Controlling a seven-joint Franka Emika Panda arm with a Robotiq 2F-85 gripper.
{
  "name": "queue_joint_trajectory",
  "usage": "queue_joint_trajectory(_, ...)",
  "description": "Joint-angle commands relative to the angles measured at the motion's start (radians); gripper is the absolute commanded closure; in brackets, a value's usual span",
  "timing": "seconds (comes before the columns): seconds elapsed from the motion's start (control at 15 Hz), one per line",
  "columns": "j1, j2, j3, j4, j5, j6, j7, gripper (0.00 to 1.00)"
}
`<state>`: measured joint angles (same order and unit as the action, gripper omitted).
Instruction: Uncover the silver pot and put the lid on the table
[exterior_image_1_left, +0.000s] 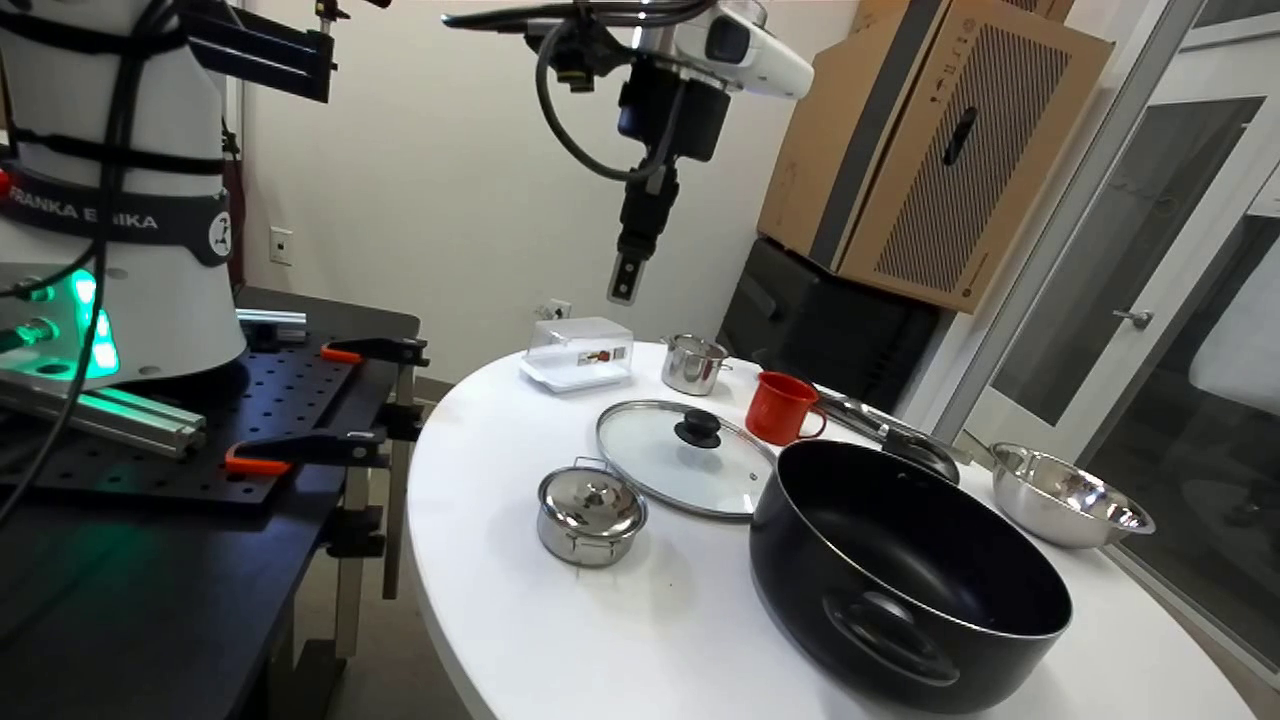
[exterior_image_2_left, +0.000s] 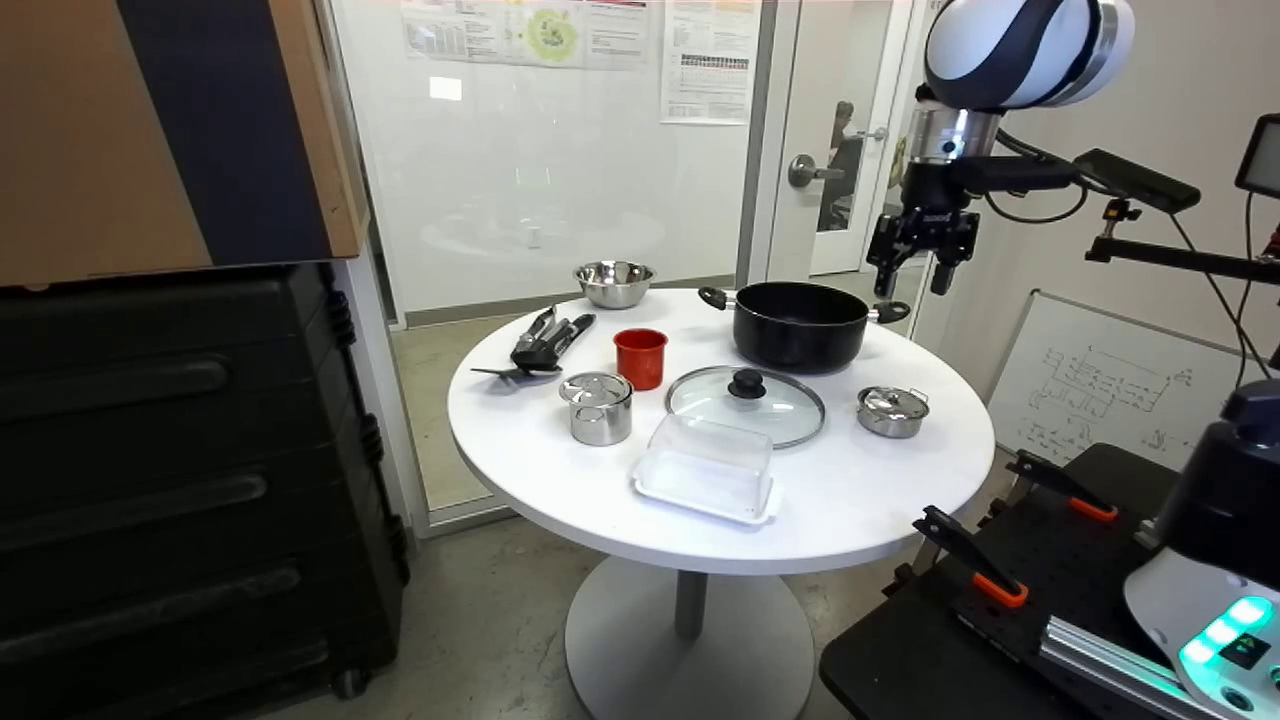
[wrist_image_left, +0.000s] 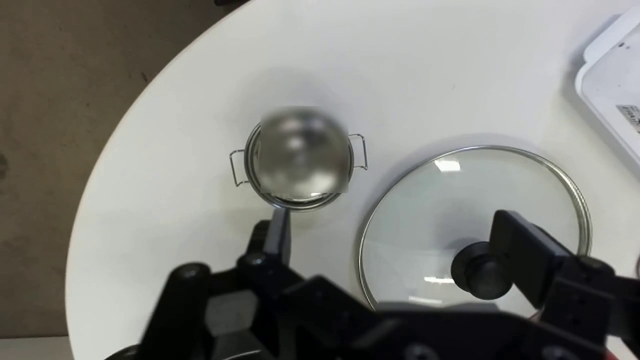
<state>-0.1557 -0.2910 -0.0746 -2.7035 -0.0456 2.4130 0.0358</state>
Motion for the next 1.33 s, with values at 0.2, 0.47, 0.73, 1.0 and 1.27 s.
queue_joint_trajectory(0.2,-0.032,0.201,-0.025,0.080,-0.027,0.075,0.084,0.00)
queue_joint_trajectory(0.47,-0.034,0.313,-0.045,0.138,-0.051,0.083,0.126,0.00)
queue_joint_trajectory(0.73,-0.022,0.412,-0.066,0.187,-0.080,0.074,0.167,0.00)
queue_joint_trajectory(1.0,-0.013,0.496,-0.087,0.230,-0.081,0.092,0.179,0.00)
queue_joint_trajectory(1.27,0.004,0.551,-0.103,0.246,-0.088,0.127,0.179,0.00)
